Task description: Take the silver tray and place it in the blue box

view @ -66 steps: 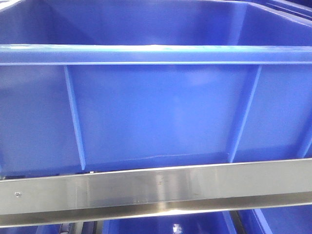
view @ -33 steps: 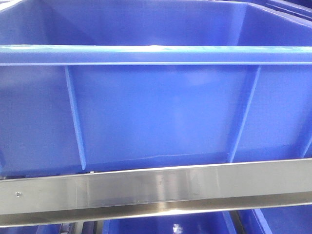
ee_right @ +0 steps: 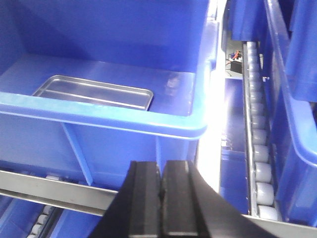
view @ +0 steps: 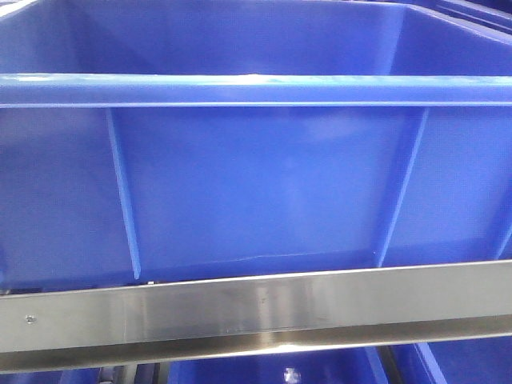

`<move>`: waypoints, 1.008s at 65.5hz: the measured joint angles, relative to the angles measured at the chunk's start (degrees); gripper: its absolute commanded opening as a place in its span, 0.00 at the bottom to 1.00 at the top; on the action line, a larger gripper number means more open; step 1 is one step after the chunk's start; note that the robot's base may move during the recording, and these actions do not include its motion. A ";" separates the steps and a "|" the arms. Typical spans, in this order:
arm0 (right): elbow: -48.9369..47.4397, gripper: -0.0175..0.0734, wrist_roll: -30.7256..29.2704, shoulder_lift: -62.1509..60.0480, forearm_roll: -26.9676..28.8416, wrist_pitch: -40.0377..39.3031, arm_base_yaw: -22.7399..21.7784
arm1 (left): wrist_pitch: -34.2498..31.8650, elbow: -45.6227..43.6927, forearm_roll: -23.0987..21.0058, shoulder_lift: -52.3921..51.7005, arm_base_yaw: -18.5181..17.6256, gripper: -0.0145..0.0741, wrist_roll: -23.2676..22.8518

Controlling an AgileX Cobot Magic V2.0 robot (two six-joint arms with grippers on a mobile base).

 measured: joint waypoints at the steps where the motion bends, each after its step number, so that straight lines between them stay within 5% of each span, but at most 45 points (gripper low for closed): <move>1: 0.00 0.25 0.00 -0.05 0.00 -0.11 0.00 | 0.00 0.00 -0.13 0.00 0.00 0.06 0.00; 28: 0.05 0.25 -0.04 -0.14 -0.13 -0.36 0.00 | 0.00 0.00 -0.48 0.00 0.00 0.06 0.00; 38: 0.05 0.25 -0.04 -0.14 -0.16 -0.36 0.00 | -0.17 0.26 -6.75 -0.10 1.58 0.06 2.45; 45: 0.05 0.25 -0.04 -0.14 -0.16 -0.36 0.00 | -3.17 2.38 -11.35 -1.15 7.20 0.06 9.90; 52: 0.05 0.25 -0.04 -0.14 -0.16 -0.36 0.00 | -11.54 7.58 -14.99 -4.15 16.67 0.06 16.22; 66: 0.05 0.25 -0.13 -0.14 -0.16 -0.36 0.00 | -26.54 20.97 -17.13 -13.98 35.82 0.06 19.06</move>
